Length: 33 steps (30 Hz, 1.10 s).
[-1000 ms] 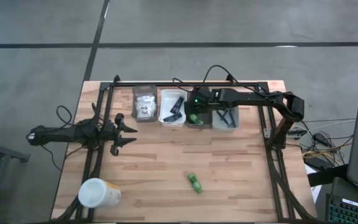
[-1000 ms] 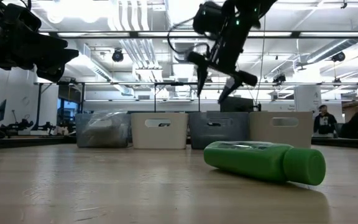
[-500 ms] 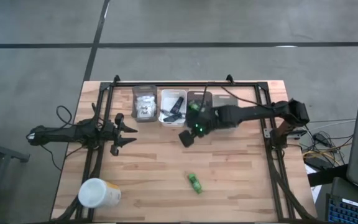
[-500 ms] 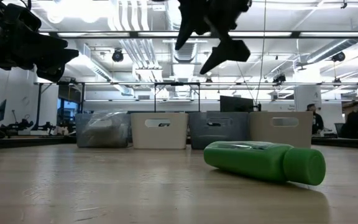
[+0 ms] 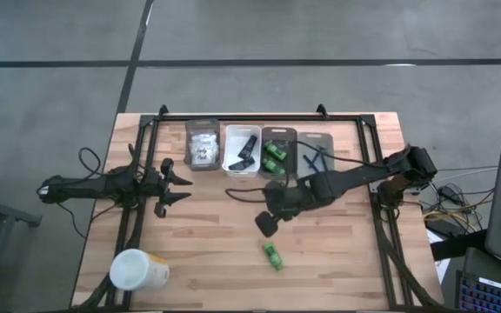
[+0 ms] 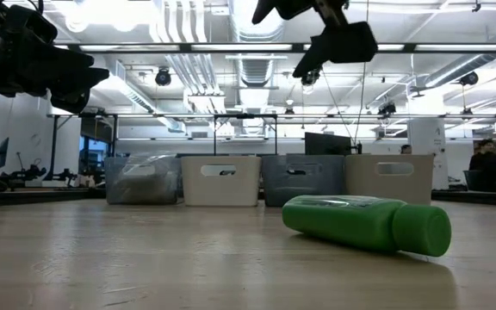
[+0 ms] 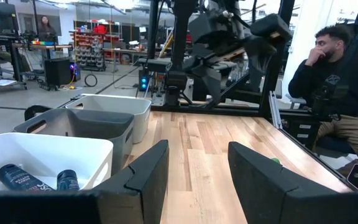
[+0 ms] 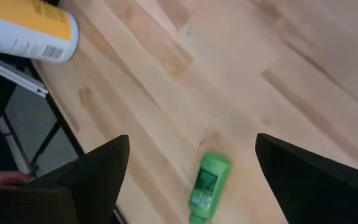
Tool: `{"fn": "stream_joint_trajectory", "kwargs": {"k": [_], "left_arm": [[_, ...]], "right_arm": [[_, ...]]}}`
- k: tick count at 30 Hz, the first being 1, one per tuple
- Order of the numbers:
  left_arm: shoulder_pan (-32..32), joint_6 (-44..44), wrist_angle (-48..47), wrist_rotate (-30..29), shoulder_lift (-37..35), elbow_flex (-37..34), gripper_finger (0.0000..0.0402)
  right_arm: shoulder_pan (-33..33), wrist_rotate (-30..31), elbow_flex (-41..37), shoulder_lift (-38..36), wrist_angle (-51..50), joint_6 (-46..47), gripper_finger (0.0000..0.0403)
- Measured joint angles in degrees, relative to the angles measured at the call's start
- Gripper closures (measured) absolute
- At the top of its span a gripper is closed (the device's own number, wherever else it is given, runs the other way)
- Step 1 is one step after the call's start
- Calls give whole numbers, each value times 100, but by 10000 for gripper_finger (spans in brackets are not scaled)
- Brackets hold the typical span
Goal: Pick & Place Travel size toiletries
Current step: Put the shampoo into the right black bin
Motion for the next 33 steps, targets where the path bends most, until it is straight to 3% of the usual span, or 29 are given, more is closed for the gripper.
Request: {"fn": "stream_joint_trajectory", "kwargs": {"k": [20, 33], "left_arm": [[0, 2, 1, 0, 0, 0, 229], [-1, 0, 0, 0, 0, 0, 229]], "right_arm": [[345, 47, 0, 2, 20, 805, 110], [356, 173, -4, 22, 30, 762, 76]]}}
